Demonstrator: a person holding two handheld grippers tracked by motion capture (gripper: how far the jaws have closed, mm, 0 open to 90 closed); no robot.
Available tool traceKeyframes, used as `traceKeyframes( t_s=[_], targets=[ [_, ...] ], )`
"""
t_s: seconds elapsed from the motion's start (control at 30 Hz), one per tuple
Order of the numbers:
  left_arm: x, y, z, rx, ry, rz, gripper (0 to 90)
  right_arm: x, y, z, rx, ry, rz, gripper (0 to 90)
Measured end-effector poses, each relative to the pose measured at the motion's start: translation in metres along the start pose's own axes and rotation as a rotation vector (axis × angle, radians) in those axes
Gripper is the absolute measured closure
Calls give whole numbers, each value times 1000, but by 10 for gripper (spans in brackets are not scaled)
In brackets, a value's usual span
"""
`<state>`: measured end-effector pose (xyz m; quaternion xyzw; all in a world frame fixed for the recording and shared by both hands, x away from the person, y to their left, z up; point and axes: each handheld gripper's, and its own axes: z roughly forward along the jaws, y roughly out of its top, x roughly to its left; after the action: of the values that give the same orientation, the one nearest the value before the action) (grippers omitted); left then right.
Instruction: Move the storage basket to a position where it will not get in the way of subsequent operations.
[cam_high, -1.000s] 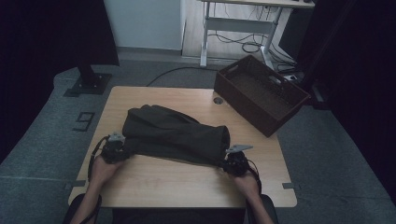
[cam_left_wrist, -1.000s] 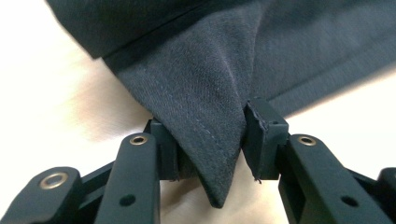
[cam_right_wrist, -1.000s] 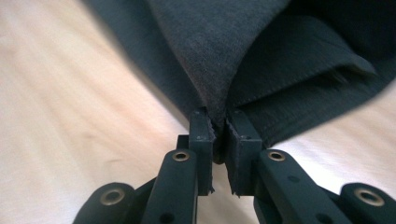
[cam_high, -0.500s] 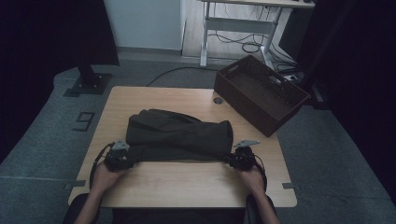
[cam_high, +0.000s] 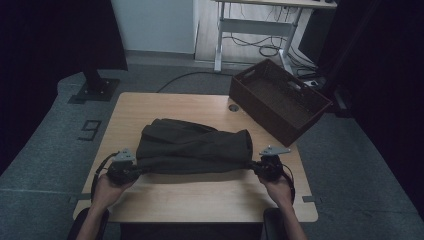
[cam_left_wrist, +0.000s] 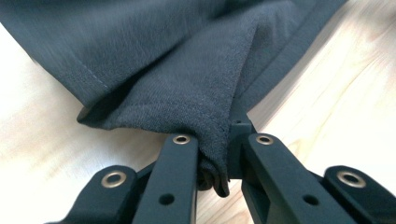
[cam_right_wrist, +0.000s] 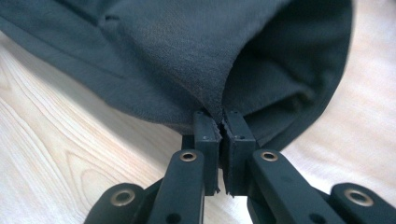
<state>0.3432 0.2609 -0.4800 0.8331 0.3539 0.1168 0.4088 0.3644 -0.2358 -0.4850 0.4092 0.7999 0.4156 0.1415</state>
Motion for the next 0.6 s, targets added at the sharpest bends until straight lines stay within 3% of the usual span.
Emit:
traceKeyframes(
  t_s=[0.17, 0.3, 0.43, 0.6],
  targets=[
    [4, 33, -18, -85, 25, 34, 857, -3, 26, -17, -58, -22, -33, 862],
    [18, 61, -20, -123, 54, 29, 856, -12, 48, -18, -80, -38, -37, 861],
    [42, 76, -3, -97, 92, -22, 850, -23, 66, -5, -77, -47, -15, 861],
    [66, 70, 33, -6, 129, -82, 770, -36, 72, 25, -27, -68, 11, 852]
  ],
)
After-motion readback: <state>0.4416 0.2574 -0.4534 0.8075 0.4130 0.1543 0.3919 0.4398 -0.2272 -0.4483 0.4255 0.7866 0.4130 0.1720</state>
